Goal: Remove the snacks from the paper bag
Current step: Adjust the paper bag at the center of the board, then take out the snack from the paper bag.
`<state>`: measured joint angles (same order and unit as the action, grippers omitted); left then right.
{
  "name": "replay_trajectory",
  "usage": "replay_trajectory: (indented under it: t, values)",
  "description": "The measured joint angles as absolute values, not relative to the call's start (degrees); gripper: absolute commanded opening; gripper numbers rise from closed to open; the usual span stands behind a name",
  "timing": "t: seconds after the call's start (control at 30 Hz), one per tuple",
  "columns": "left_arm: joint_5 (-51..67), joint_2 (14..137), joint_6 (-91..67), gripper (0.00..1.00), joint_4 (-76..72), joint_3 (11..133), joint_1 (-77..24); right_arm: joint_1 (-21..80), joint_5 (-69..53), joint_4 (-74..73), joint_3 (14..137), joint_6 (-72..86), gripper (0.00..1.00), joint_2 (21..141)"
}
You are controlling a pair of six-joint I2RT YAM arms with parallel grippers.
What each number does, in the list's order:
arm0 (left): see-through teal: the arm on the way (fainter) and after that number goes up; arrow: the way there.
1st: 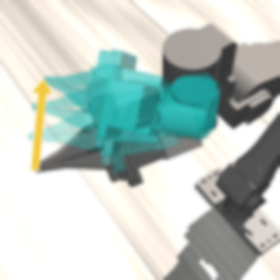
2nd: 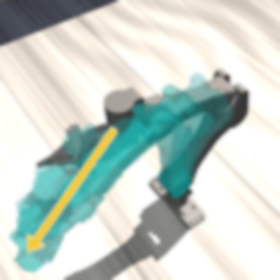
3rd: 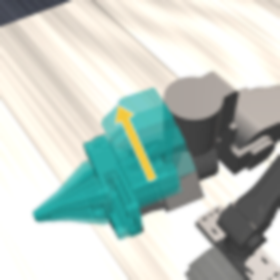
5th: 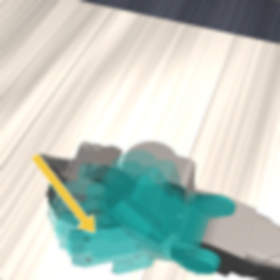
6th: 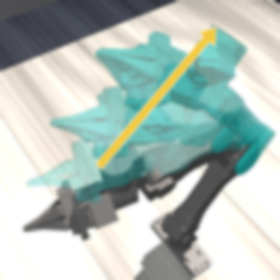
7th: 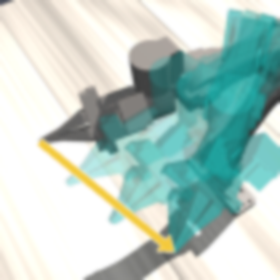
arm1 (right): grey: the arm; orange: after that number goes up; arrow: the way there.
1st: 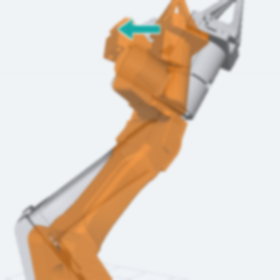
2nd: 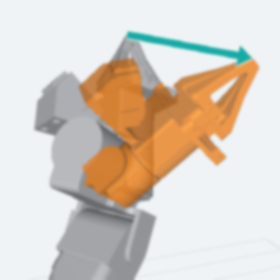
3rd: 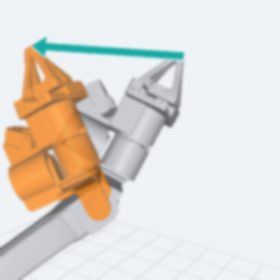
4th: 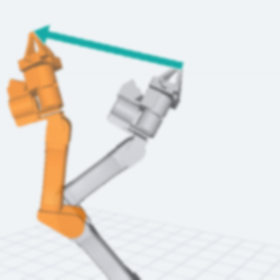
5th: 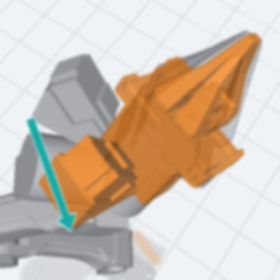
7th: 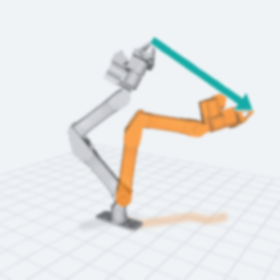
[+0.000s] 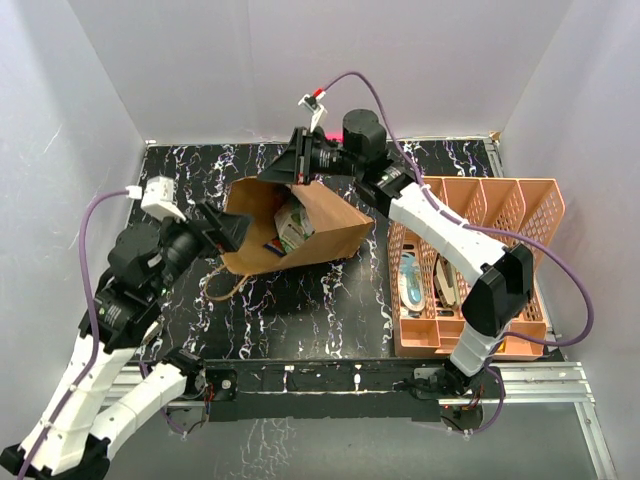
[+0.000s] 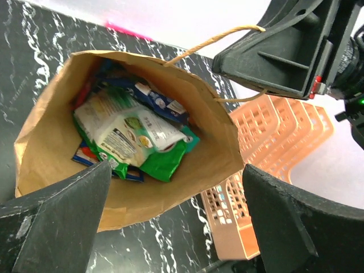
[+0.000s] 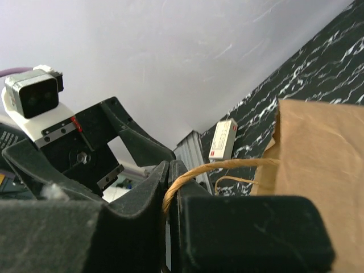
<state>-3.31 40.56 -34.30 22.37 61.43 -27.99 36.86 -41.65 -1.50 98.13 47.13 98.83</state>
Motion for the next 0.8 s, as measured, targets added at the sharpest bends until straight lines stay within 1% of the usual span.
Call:
replay_trajectory:
  t: [0.2,0.37,0.43,0.5,0.53,0.57,0.7,0.8]
  values:
    - [2.20,32.40,-39.22,0.98,20.69,53.91,-27.99,38.52,-41.54,-2.35,90.98,45.10,0.08,94.52]
    - [10.02,32.73,-41.60,0.98,14.68,48.53,-27.99,38.15,-39.99,-3.38,88.29,43.18,0.08,91.88]
    - [11.97,33.58,-42.28,0.96,12.86,45.98,-28.01,38.09,-39.03,-3.42,88.27,42.61,0.08,91.44]
    - [13.15,34.79,-42.98,0.89,11.60,44.31,-28.01,37.93,-38.11,-3.51,88.23,42.26,0.08,90.96]
    - [13.56,36.01,-43.51,0.82,10.98,43.90,-28.01,37.85,-37.60,-3.53,88.07,42.19,0.08,90.61]
    - [13.56,37.12,-44.03,0.72,10.46,43.90,-28.01,37.76,-37.21,-3.49,87.66,42.13,0.08,90.15]
    - [9.26,44.12,-48.53,0.66,11.92,46.17,-28.18,37.76,-36.75,-2.57,84.49,42.52,0.08,87.74]
    - [7.35,51.40,-51.53,0.64,11.46,48.66,-28.21,37.76,-36.77,-1.89,83.68,43.22,0.08,87.46]
